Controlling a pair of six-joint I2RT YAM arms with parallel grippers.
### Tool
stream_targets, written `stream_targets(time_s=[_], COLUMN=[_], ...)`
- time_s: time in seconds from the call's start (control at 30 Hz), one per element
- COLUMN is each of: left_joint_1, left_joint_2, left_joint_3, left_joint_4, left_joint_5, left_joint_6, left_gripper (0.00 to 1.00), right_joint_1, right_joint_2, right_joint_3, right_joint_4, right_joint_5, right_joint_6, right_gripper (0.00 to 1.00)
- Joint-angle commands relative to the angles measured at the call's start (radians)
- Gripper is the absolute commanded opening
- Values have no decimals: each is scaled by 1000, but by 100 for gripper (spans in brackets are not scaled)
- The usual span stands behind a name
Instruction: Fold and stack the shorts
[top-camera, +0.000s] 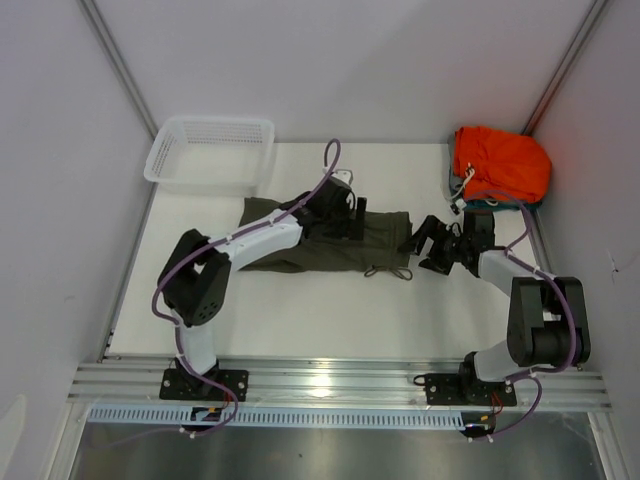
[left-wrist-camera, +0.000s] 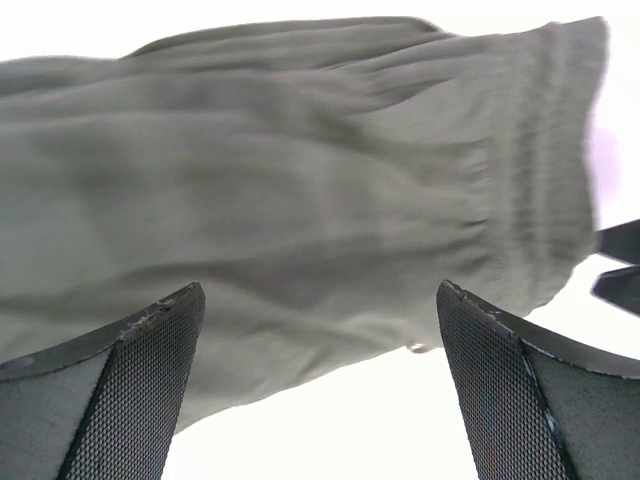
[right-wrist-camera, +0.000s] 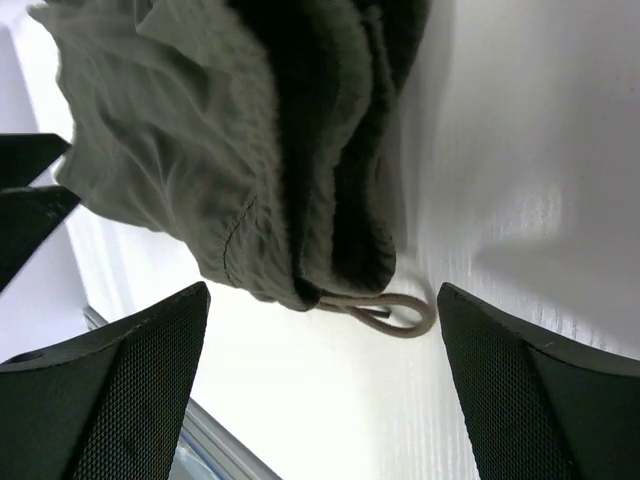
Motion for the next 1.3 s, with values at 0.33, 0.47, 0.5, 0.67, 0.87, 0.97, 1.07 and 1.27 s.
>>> stream_targets(time_s=[0.33,0.47,0.5,0.67,0.87,0.97,1.07,1.27], left_joint_1=[-55,-55,-55,-56,-56,-55,-55,-56], left_joint_2=[256,311,334,435,475,460,426,346], left_joint_3=[259,291,299,403,400,382,334,250], left_joint_4=[47,13,2,-156,-193,-206,-190,-150], left_joint_5=[76,79,82,4,-5,-28,-28,-25], left_joint_6=[-63,-107,-123,-143,-146,-155,-166,-173], left_gripper=[99,99,99,98,95,95,95,96], right_joint_1=[-43,-55,-54,-46,14,21,14,20], right_joint_2=[159,187,210,279,288,302,336,360], right_joint_3=[-44,-80,-74,-52,8,22,52,63], right_joint_4=[421,527,551,595,477,469,466,457], right_joint_5=[-27,-28,-46,-62,73,102,101,119], right_joint_6=[184,244,253,269,175,165,158,148], right_gripper=[98,98,98,98,100,100,99,99])
